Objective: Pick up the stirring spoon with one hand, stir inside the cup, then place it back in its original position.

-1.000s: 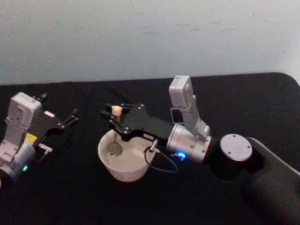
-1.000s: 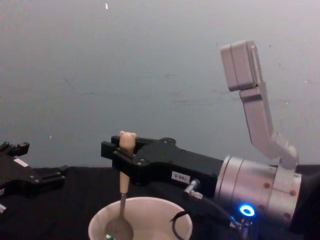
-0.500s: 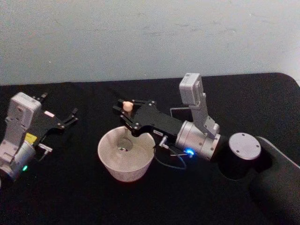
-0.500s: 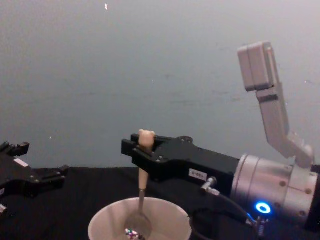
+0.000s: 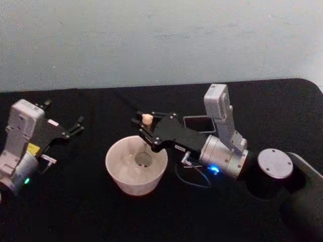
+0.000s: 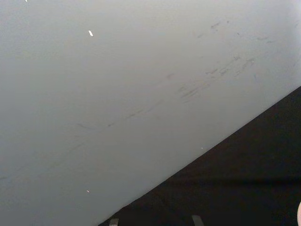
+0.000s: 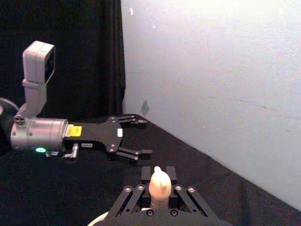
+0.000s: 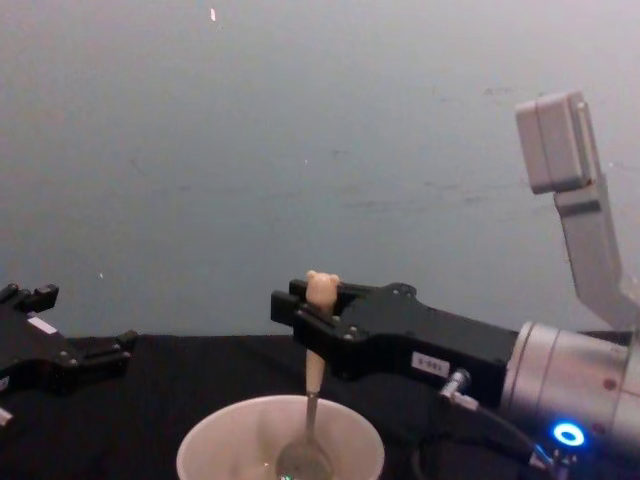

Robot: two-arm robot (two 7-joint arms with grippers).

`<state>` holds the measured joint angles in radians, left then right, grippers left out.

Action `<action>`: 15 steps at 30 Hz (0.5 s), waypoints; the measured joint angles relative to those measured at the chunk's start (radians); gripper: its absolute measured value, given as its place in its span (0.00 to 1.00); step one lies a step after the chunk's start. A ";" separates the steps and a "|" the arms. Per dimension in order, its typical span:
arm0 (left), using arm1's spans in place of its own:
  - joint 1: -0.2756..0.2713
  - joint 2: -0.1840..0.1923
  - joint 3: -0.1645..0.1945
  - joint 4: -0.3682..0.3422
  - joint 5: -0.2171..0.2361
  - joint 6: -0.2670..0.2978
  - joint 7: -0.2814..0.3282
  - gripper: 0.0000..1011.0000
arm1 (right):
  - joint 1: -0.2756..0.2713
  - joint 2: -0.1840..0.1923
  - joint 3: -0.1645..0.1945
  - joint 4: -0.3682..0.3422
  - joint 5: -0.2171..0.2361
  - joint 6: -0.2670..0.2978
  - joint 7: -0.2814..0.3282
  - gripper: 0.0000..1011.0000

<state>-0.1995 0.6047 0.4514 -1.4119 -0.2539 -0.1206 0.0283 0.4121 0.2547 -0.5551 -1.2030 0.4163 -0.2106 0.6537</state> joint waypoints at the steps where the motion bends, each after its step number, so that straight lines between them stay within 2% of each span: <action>1: 0.000 0.000 0.000 0.000 0.000 0.000 0.000 0.99 | -0.003 0.002 -0.001 -0.004 0.000 0.001 0.001 0.19; 9: 0.000 0.000 0.000 0.000 0.000 0.000 0.000 0.99 | -0.027 0.018 -0.019 -0.045 0.000 0.014 0.014 0.19; 15: 0.000 0.000 0.000 0.000 0.000 0.000 0.000 0.99 | -0.027 0.009 -0.038 -0.044 -0.006 0.018 0.018 0.19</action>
<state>-0.1995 0.6047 0.4514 -1.4119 -0.2540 -0.1205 0.0283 0.3855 0.2641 -0.5926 -1.2467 0.4104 -0.1930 0.6721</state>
